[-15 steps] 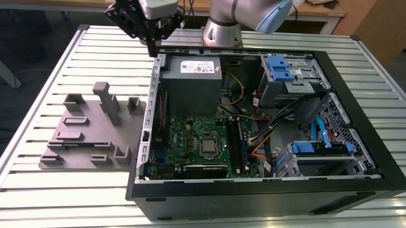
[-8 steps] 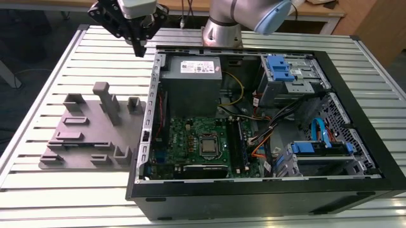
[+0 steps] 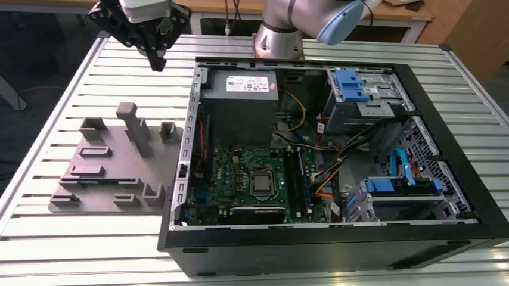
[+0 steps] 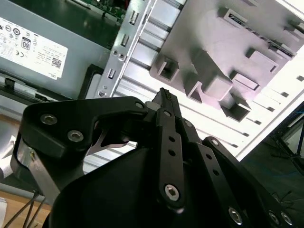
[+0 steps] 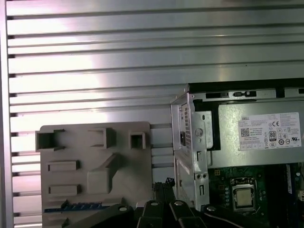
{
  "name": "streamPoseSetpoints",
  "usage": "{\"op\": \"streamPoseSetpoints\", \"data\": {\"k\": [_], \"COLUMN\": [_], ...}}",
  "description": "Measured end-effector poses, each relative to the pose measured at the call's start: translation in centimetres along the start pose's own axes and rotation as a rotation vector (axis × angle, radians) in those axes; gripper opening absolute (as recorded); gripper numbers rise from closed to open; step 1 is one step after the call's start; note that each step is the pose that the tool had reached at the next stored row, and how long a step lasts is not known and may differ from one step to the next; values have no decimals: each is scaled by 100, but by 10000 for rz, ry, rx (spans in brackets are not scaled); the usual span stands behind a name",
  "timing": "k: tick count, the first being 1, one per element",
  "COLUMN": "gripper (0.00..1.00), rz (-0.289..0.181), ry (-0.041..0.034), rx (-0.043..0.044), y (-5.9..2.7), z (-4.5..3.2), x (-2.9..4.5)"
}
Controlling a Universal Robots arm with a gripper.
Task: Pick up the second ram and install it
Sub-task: 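Reach for the second ram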
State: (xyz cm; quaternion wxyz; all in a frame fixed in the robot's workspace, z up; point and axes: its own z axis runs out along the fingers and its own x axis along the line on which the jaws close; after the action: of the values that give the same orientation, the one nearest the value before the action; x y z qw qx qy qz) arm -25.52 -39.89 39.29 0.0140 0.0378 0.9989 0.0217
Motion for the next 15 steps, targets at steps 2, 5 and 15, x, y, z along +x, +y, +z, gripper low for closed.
{"op": "streamPoseSetpoints", "data": {"k": [2,5,15], "gripper": [14,14,14], "rz": [0,1,1], "ry": [0,0,0], "rx": [0,0,0], "y": [-4,-10,-29], "z": [-1,-2,-5], "x": [51,126,382]}}
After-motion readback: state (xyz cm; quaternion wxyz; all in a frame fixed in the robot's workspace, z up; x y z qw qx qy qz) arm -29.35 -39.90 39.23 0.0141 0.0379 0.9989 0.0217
